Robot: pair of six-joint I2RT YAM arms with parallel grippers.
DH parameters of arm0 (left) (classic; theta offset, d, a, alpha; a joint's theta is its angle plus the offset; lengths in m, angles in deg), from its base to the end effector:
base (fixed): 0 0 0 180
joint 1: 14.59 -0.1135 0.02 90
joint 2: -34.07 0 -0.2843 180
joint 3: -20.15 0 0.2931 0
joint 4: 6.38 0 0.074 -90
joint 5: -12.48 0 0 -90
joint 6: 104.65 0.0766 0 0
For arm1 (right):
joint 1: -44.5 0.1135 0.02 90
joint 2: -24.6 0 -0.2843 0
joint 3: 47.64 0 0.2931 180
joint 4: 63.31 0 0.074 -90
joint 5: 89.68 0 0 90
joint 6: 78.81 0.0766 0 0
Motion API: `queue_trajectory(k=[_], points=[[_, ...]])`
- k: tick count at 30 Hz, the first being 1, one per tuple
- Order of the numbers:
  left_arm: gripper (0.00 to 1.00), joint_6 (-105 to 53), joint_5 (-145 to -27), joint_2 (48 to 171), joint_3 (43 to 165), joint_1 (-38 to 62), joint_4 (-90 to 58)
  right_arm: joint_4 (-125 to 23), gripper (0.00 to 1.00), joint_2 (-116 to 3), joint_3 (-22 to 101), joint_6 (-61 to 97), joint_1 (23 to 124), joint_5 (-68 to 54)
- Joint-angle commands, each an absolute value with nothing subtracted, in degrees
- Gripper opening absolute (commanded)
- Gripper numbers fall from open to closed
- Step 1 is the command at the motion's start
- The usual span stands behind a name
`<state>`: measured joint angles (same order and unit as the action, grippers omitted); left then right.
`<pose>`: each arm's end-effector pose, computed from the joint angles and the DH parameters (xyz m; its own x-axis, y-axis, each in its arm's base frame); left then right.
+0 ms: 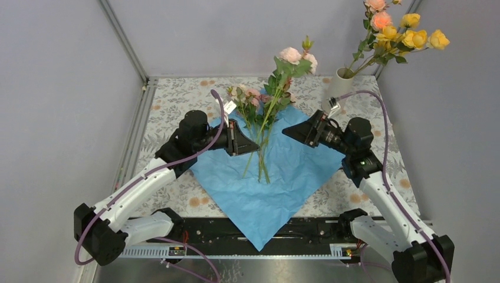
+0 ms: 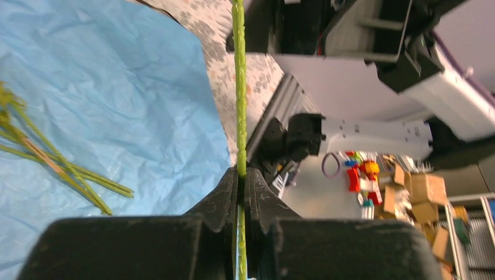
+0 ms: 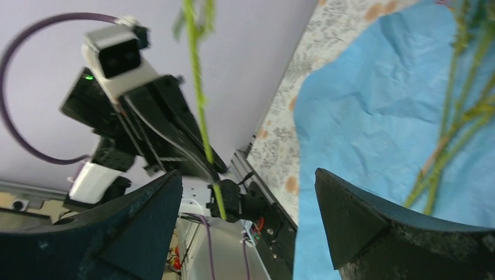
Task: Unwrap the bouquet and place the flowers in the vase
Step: Pick up the fake flower from the wrapping paper, then insert the fake flower into the vase.
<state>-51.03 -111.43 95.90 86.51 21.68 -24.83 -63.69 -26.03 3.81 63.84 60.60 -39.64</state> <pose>0.2259 -0.2187 0.3542 -0.7063 -0.0923 -0.7019 0.6317 0.3652 -0.6838 0.2414 0.1209 0.3403 -0.6472 0.4474 -0.6172 -0.5192 0.3341 0.7866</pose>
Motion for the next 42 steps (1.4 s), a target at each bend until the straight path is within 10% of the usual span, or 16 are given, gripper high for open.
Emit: queue_trajectory(k=[1, 11, 25, 29, 34, 42], points=[[0.0, -49.2, -123.3, 93.6, 83.2, 21.5, -16.5, -74.8, 0.9, -29.1, 8.8, 67.5, 65.2, -37.3], [0.0, -49.6, -129.0, 93.4, 81.4, 21.5, -12.4, -80.0, 0.77, -35.7, 13.3, 67.4, 72.3, -31.5], [0.0, -46.2, -124.8, 94.7, 83.1, 21.4, -18.7, -77.5, 0.04, -35.5, 14.5, 62.8, 73.4, -26.9], [0.29, -44.0, -121.5, 95.1, 84.3, 21.4, -23.7, -75.2, 0.0, -34.4, 14.6, 60.0, 73.6, -25.1], [0.97, -40.8, -116.3, 92.6, 85.1, 20.9, -27.5, -68.3, 0.0, -32.8, 16.0, 53.9, 74.1, -21.4], [0.99, -37.8, -101.9, 87.1, 87.1, 14.9, -35.8, -46.0, 0.0, -31.1, 24.7, 33.7, 74.0, 2.2]])
